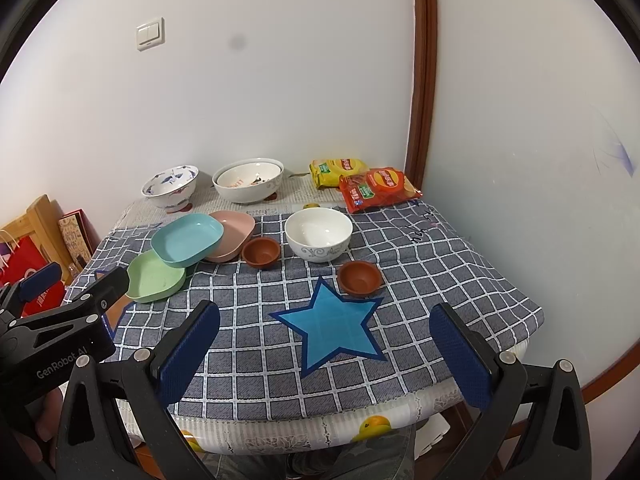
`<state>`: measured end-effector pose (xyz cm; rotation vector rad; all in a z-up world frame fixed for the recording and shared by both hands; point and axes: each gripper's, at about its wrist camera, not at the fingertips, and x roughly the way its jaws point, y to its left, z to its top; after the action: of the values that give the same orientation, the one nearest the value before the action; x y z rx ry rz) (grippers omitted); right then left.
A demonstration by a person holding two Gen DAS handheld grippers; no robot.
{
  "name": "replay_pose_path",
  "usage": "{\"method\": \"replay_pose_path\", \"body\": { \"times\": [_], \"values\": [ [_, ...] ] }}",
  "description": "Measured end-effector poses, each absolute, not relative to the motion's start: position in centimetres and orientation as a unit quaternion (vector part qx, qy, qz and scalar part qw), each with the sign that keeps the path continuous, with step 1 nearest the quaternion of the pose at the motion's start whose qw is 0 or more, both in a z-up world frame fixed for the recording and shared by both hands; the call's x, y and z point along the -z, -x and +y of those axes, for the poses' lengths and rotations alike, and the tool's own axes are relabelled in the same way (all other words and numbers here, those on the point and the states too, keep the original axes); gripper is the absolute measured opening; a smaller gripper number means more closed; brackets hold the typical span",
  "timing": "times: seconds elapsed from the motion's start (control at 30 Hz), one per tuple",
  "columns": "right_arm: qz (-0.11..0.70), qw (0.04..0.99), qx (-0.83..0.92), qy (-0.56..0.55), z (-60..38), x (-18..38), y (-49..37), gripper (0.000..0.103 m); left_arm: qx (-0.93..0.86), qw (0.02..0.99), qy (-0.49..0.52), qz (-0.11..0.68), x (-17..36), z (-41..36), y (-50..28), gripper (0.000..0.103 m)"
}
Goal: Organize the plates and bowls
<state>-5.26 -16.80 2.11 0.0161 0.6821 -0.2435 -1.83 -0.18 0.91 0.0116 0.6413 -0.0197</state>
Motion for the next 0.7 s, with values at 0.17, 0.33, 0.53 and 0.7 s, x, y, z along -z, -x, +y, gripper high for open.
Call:
{"method": "replay_pose_path", "body": {
  "times": [0.17, 0.33, 0.53, 0.7],
  "values": [
    [0.332, 0.936, 0.118, -0.007, -16.72, -2.03, 5.45, 0.103, 0.009, 0.949, -0.006, 0.314, -0.95, -0.16, 1.8, 0.103],
    [0.331, 0.936, 0.118, -0.008, -16.71, -2.05, 5.49, 0.103, 0.009, 0.949, -0.006, 0.314, -0.94, -0.15, 1.79, 0.103],
    [0.33, 0.937, 0.117, -0.007, -16.7, -2.17, 5.59, 0.103, 0.009, 0.95, -0.007, 0.312, -0.95, -0.12, 1.75, 0.103],
    [0.329, 0.937, 0.116, -0.007, -16.73, -2.2, 5.56, 0.103, 0.008, 0.95, -0.007, 0.311, -0.88, -0.27, 1.57, 0.103]
  ]
}}
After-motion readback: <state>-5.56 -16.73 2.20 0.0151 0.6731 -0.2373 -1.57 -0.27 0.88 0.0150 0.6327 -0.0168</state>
